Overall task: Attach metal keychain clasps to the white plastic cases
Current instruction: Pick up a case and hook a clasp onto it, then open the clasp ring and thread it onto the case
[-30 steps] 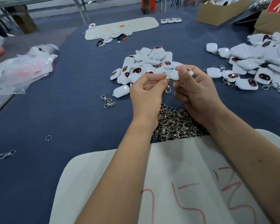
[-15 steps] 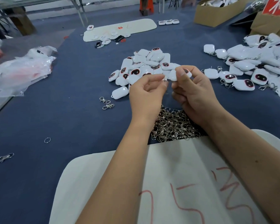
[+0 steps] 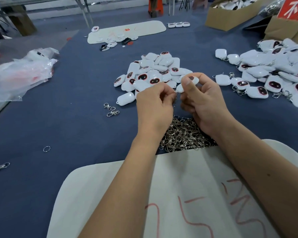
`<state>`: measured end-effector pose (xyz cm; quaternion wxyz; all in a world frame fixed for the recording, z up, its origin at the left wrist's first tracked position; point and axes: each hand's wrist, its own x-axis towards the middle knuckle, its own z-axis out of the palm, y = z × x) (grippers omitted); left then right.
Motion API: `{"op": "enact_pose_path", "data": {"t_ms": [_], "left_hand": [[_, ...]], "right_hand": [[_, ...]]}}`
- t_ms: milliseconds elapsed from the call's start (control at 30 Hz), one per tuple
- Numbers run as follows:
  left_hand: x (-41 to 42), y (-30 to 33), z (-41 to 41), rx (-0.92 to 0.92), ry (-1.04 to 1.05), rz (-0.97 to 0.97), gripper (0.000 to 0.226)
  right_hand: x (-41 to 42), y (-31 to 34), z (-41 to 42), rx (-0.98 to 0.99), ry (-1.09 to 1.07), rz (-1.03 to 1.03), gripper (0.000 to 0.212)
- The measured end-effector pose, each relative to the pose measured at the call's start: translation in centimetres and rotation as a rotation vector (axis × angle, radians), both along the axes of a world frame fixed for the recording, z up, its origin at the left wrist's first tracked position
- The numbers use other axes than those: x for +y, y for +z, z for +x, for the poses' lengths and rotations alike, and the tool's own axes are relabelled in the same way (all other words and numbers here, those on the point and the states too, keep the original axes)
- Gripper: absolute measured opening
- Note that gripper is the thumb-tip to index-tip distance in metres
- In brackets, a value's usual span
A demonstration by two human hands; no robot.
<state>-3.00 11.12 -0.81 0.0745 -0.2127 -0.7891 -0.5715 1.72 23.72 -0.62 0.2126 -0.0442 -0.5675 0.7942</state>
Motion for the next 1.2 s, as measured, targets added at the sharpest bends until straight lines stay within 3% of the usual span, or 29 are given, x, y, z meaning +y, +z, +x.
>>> {"op": "enact_pose_path", "data": {"t_ms": [133, 233, 300, 400, 467, 500, 567, 667, 800, 867, 1000, 1100, 1200], "left_hand": [[0.2, -0.1, 0.7, 0.104, 0.033, -0.079, 0.013], [0.2, 0.2, 1.0, 0.164, 0.064, -0.106, 0.006], [-0.2, 0.3, 0.7, 0.196, 0.195, -0.196, 0.015], [-1.5, 0.7, 0.0, 0.137, 0.449, -0.324, 0.032], [-2.4, 0.8, -0.4, 0.051, 0.498, -0.431, 0.046], [-2.6, 0.9, -0.6, -0.006, 0.494, -0.489, 0.052], [-2.6, 0.9, -0.6, -0.086, 0.468, -0.604, 0.053], [-2.3, 0.9, -0.3, -0.076, 0.441, -0.680, 0.040], [-2.2, 0.4, -0.3, 0.003, 0.462, -0.598, 0.029], [-2.1, 0.5, -0.4, 0.058, 0.458, -0.416, 0.026], [-1.2, 1.4, -0.1, 0.152, 0.263, 0.011, 0.020], [-0.6, 1.0, 0.2, 0.012, 0.084, 0.129, 0.010], [-0.8, 1.0, 0.0, -0.056, 0.130, 0.158, 0.015]], "right_hand": [[-0.2, -0.1, 0.1, -0.017, -0.059, 0.007, 0.016], [0.0, -0.2, -0.2, -0.038, -0.259, 0.009, 0.016], [0.2, -0.3, -0.4, -0.055, -0.409, -0.004, 0.021], [0.8, -0.4, -0.5, -0.076, -0.572, -0.035, 0.058], [0.9, -0.5, -0.4, -0.086, -0.642, 0.017, 0.089], [0.9, -0.5, -0.4, -0.086, -0.657, 0.046, 0.095], [0.9, -0.5, -0.5, -0.100, -0.652, 0.074, 0.088], [0.9, -0.9, -0.7, -0.157, -0.614, 0.137, 0.055], [1.0, -1.4, -0.9, -0.157, -0.547, 0.249, 0.021], [1.0, -1.5, -0.9, -0.142, -0.502, 0.335, 0.009], [0.4, -1.4, -0.8, -0.082, -0.280, 0.482, 0.018], [0.1, -1.2, -0.6, -0.032, -0.125, 0.529, 0.023], [0.2, -1.2, -0.5, -0.035, -0.129, 0.553, 0.018]]}}
